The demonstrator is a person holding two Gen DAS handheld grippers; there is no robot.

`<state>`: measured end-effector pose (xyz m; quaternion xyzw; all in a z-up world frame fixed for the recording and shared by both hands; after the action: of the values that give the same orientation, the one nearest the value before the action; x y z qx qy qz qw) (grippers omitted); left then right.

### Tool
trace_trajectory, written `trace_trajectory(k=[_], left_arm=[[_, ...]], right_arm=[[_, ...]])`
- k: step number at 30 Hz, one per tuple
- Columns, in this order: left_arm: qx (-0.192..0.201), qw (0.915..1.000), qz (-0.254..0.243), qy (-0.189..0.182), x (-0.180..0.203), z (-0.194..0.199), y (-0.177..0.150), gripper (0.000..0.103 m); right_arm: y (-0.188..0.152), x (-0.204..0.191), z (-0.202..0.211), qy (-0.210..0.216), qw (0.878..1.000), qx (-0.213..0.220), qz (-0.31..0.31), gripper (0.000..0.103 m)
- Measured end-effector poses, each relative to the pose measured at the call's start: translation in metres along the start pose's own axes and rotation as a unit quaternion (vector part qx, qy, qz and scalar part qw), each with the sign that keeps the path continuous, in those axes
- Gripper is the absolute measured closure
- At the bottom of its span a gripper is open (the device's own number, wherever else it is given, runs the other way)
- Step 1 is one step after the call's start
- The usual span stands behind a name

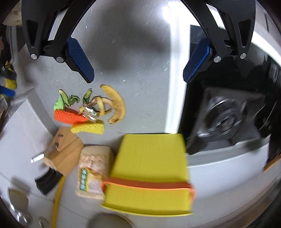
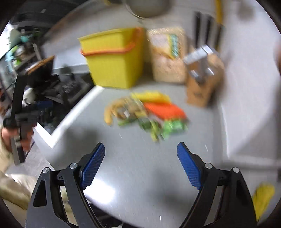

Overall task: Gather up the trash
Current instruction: 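Lower the left tool to the banana peel and close on it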

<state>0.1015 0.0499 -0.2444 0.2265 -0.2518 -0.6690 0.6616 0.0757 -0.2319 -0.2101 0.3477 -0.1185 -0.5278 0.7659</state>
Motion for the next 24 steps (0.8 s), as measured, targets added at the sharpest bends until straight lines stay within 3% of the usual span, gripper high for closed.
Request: trace_trajectory(k=[6, 12, 18, 20, 24], left_arm=[[-0.030, 0.9980, -0.048, -0.027, 0.033, -0.059, 0.030, 0.005], [-0.064, 0.9945, -0.083, -0.005, 0.044, -0.110, 0.047, 0.022], [-0.080, 0.9916, -0.101, -0.007, 0.053, -0.130, 0.054, 0.023], [-0.087, 0.9881, -0.127, -0.009, 0.063, -0.136, 0.053, 0.027], [-0.106, 0.9830, -0.147, -0.027, 0.073, -0.143, 0.050, 0.046]], right_arm=[[-0.013, 0.015, 0.020, -0.027, 0.999, 0.014, -0.042, 0.022], [-0.027, 0.036, 0.041, -0.049, 0.996, 0.024, -0.073, 0.022], [-0.044, 0.051, 0.052, -0.068, 0.992, 0.020, -0.101, 0.022], [-0.048, 0.055, 0.055, -0.074, 0.991, 0.019, -0.107, 0.022], [-0.051, 0.061, 0.060, -0.083, 0.989, 0.022, -0.116, 0.022]])
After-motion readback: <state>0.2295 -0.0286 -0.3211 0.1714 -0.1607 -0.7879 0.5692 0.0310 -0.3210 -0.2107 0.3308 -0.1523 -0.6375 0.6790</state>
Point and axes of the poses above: each gripper's, at about its wrist camera, not at the fingertips, and z roughly against the way its jaws point, x to its right, y to its top, the point moved 5 cm from there along -z, roughly the way its jaws point, and after that the axes turned 4 degrees about y, right-handed, at the moved point
